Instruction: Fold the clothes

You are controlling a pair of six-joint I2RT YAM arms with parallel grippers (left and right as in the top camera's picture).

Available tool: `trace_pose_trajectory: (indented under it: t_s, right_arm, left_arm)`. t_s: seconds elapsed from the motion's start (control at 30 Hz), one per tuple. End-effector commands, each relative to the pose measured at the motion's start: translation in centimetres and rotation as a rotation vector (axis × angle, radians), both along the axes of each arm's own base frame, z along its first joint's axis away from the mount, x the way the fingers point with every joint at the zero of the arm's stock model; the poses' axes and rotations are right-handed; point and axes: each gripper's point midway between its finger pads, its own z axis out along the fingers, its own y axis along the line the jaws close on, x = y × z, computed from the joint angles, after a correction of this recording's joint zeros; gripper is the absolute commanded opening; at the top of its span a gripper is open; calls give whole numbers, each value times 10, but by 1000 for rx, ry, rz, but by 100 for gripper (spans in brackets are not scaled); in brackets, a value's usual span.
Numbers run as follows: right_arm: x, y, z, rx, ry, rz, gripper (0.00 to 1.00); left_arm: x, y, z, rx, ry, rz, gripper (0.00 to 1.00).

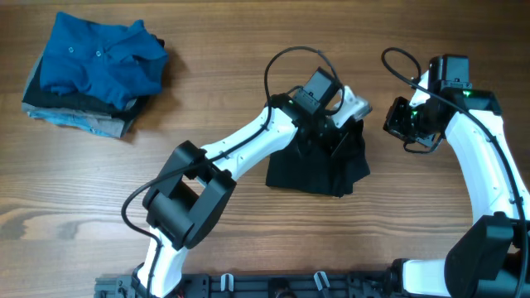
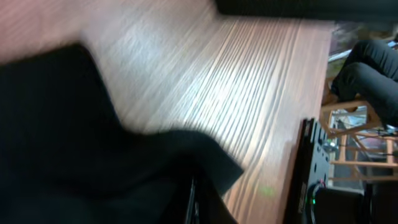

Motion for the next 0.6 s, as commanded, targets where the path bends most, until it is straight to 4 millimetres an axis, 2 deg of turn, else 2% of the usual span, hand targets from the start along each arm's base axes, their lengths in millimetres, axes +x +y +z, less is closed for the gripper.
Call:
trace_pose_trajectory:
  t_s: [0.0, 0.1, 0.13, 0.17, 0.2, 0.27, 0.3, 0.37, 0.47, 0.5, 0.57]
  right_arm:
    - [3, 4, 1, 15, -23, 87, 10]
    - [10, 22, 9, 90, -91, 194, 9]
    - [13, 34, 15, 143, -142, 280, 11]
    - [14, 47, 22, 202, -188, 358, 16]
    - [12, 57, 28, 254, -219, 412, 32]
    - [8, 61, 27, 263, -206, 422, 63]
    - [6, 62, 26, 257, -192, 424, 68]
    - [0, 64, 23, 250, -160, 427, 72]
    - [-8, 67, 15, 241, -103, 400, 72]
    - [-10, 69, 12, 243, -91, 390, 70]
    - [-9, 67, 0, 218, -65, 325, 61]
  left_arm:
    - [21, 28, 38, -6, -25, 81, 4]
    - [37, 46, 54, -15, -48, 131, 4]
    - [41, 52, 54, 2, -54, 152, 4]
    - [48, 64, 50, 51, -63, 191, 4]
    - [55, 79, 41, 114, -64, 234, 4]
    - [57, 98, 27, 193, -34, 272, 6]
    - [56, 102, 22, 211, -19, 270, 6]
    - [53, 107, 8, 248, 9, 270, 6]
    - [55, 120, -24, 346, 19, 293, 6]
    - [55, 123, -31, 370, 17, 299, 6]
    - [62, 133, -50, 434, -9, 323, 6]
